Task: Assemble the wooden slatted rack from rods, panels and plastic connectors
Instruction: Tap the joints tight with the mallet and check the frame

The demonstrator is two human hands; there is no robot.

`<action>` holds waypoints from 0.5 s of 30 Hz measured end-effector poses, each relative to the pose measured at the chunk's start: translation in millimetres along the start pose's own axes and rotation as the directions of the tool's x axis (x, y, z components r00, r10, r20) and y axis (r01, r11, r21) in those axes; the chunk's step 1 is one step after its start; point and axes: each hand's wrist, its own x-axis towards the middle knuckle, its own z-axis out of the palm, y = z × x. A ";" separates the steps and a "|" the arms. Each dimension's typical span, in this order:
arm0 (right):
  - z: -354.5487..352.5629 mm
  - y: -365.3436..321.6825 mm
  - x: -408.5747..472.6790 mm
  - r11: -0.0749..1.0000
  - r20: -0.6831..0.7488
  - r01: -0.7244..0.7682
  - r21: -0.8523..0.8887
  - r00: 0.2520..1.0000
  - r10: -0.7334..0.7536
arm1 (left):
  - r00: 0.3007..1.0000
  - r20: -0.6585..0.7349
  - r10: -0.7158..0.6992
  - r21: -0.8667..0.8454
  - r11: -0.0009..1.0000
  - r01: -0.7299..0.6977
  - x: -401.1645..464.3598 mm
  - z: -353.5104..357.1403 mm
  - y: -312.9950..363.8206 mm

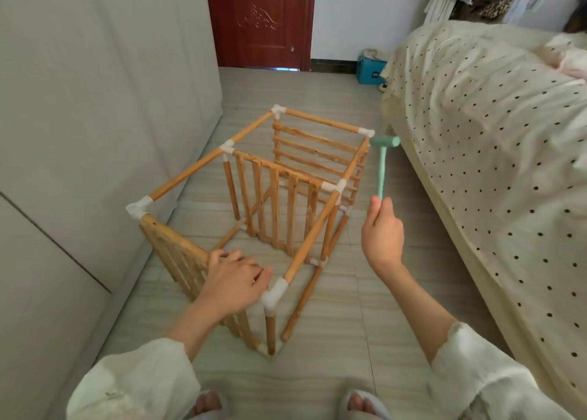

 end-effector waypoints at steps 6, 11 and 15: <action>9.1 16.8 14.0 0.999 -0.111 -0.045 0.008 0.993 0.046 | 1.000 -0.013 -0.026 0.025 0.999 0.026 1.5 1.8 1.1; 20.0 6.2 22.3 0.964 0.214 -0.220 -0.148 0.945 0.248 | 0.999 0.015 -0.032 0.010 0.999 0.032 -0.2 -0.4 3.8; 16.4 -6.0 37.2 0.994 -0.006 -0.082 -0.075 0.997 0.082 | 0.999 0.020 -0.028 0.012 1.000 0.028 0.6 -2.8 4.1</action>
